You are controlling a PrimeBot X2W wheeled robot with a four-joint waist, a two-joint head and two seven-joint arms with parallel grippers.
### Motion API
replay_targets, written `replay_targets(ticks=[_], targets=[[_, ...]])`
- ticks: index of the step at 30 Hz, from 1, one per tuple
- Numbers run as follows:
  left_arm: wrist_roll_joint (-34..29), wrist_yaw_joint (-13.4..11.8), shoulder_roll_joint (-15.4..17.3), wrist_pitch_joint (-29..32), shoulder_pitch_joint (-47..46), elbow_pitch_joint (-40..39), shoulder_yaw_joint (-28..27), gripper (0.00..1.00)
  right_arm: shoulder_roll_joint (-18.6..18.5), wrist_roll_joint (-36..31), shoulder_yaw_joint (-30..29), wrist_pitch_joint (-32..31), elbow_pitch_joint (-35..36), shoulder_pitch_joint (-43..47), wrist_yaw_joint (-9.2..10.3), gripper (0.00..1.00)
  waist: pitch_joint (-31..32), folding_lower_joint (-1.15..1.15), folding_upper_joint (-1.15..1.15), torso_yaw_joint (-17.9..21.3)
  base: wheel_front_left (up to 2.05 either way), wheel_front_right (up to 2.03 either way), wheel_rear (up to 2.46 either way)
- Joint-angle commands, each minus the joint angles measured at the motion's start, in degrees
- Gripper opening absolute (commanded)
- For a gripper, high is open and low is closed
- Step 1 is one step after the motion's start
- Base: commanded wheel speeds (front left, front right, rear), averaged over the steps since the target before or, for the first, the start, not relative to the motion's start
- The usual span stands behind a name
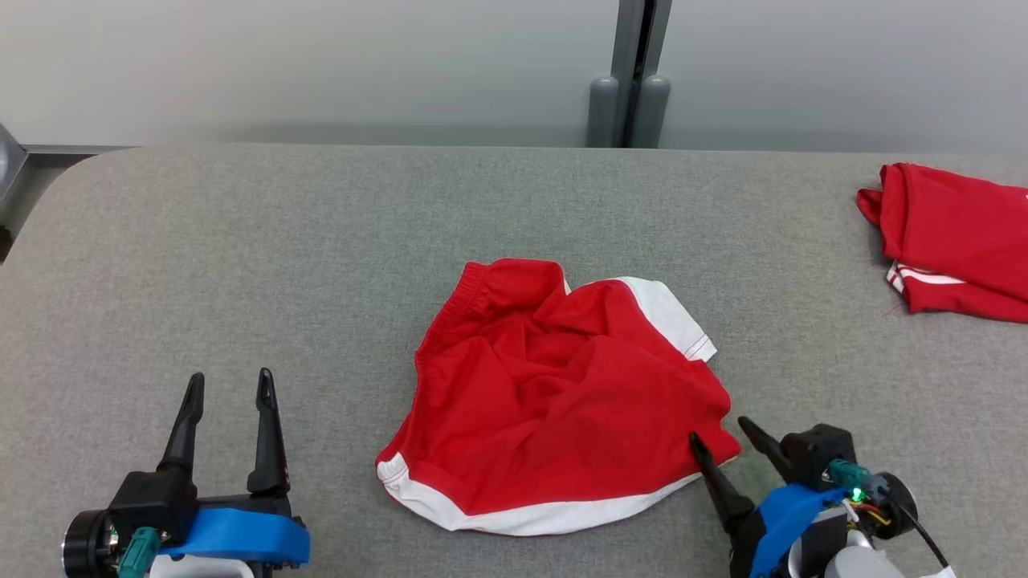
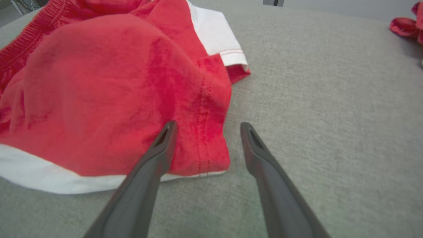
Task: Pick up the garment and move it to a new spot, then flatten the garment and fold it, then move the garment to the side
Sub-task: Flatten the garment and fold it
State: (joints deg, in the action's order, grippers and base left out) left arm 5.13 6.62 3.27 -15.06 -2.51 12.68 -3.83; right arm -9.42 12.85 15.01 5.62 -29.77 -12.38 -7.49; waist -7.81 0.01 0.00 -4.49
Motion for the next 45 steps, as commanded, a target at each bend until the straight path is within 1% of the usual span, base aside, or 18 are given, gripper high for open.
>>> replay_targets(ticks=[1, 2, 5, 8, 11, 14, 18, 19, 23, 24, 25, 26, 27, 30, 36, 40, 45], targets=[[0.24, 0.2, -0.08, -0.13, -0.48, 0.1, 0.04, 1.0, 0.07, 0.8, 1.01, -0.27, -1.42, -0.63, -0.01, 0.53, -0.09, -0.01, 0.0, -0.18, 0.0, 0.0, 0.0], [0.32, 0.18, -0.1, -0.13, -0.5, 0.16, -0.01, 1.0, 0.33, 1.79, 1.48, 0.03, -2.27, -0.95, -0.01, 0.0, -0.14, -0.01, 0.0, -0.24, 0.0, 0.0, 0.0], [0.32, -0.09, -0.18, -0.13, -0.22, 0.09, -0.14, 1.0, 0.14, 3.28, 2.88, 1.43, -3.73, -1.69, -0.01, 0.0, -0.08, -0.01, 0.0, -0.03, 0.0, 0.0, 0.0], [0.47, -0.21, -0.24, -0.13, 0.53, 0.49, -0.12, 1.0, 0.41, 5.49, 4.23, 2.84, -3.38, 0.19, -0.01, 0.0, 0.58, -0.01, 0.0, 0.51, 0.0, 0.0, 0.0], [0.58, -0.2, -0.27, -0.13, 0.72, 0.77, 0.06, 1.0, -0.75, 6.48, 4.26, 4.07, -0.2, 3.15, -0.01, 0.0, 1.24, -0.01, 0.0, 1.04, 0.0, 0.0, 0.0], [0.65, -0.21, -0.31, -0.13, 0.93, 0.77, -0.02, 1.0, -1.6, 6.91, 3.34, 3.26, 5.94, 8.06, -0.01, 0.0, 1.7, -0.01, 0.0, 1.79, 0.0, 0.0, 0.0], [0.63, -0.17, -0.29, -0.12, 0.86, 0.56, 0.15, 1.0, -2.02, 6.94, -0.59, -0.83, 16.14, 15.91, -0.01, 0.0, 1.79, -0.01, 0.0, 2.6, 0.0, 0.0, 0.0], [0.63, -0.17, -0.29, -0.12, 0.86, 0.56, 0.15, 1.0, -2.02, 6.94, -0.59, -0.83, 16.14, 15.91, -0.01, 0.0, 1.79, -0.01, 0.0, 2.6, 0.0, 0.0, 0.0], [0.78, -0.06, -0.28, -0.13, 0.67, 0.44, 0.06, 1.0, -0.9, 6.26, -4.76, -6.97, 25.72, 22.8, -0.01, 0.0, 1.46, -0.01, 0.0, 3.29, 0.0, 0.0, 0.0], [0.73, -0.05, -0.3, -0.13, 0.64, 0.41, 0.09, 1.0, -0.56, 6.87, -5.51, -9.56, 26.84, 24.39, -0.01, 0.0, 1.37, -0.01, 0.0, 3.43, 0.0, 0.0, 0.0], [0.72, -0.04, -0.3, -0.13, 0.61, 0.41, 0.1, 1.0, -1.0, 6.54, -6.03, -12.12, 27.77, 25.64, -0.01, 0.0, 1.29, -0.01, 0.0, 3.53, 0.0, 0.0, 0.0], [0.73, -0.02, -0.32, -0.13, 0.55, 0.48, 0.15, 1.0, -1.43, 6.09, -6.65, -13.21, 29.24, 25.79, -0.01, 0.36, 1.22, -0.01, 0.0, 3.59, 0.0, 0.0, 0.0], [0.75, 0.01, -0.34, -0.13, 0.44, 0.56, 0.19, 1.0, -1.35, 5.7, -7.39, -13.84, 30.41, 25.65, -0.01, 1.0, 1.18, -0.01, 0.0, 3.61, 0.0, 0.0, 0.0], [0.85, 0.1, -0.32, -0.13, 0.2, 0.86, 0.22, 1.0, -1.24, 5.1, -7.93, -15.02, 32.4, 25.81, -0.02, 1.0, 1.18, -0.01, 0.0, 3.5, 0.0, 0.0, 0.0], [0.63, 0.23, -0.34, -0.13, 0.16, 0.69, 0.09, 1.0, -3.12, 3.54, -8.97, -14.73, 34.26, 20.05, -0.02, 1.0, 1.09, -0.01, 0.0, 2.97, 0.0, 0.0, 0.0], [0.42, 0.29, -0.36, -0.13, -0.4, 0.57, 0.49, 1.0, -4.59, 2.65, -7.61, -16.14, 32.08, 15.11, -0.02, 1.0, 0.53, -0.01, 0.0, 2.23, 0.0, 0.0, 0.0], [0.67, 0.3, -0.38, -0.13, -1.17, 0.59, 0.93, 1.0, -6.52, 2.55, -4.43, -18.11, 26.94, 10.32, -0.02, 1.0, -0.23, -0.01, 0.0, 1.04, 0.0, 0.0, 0.0]])
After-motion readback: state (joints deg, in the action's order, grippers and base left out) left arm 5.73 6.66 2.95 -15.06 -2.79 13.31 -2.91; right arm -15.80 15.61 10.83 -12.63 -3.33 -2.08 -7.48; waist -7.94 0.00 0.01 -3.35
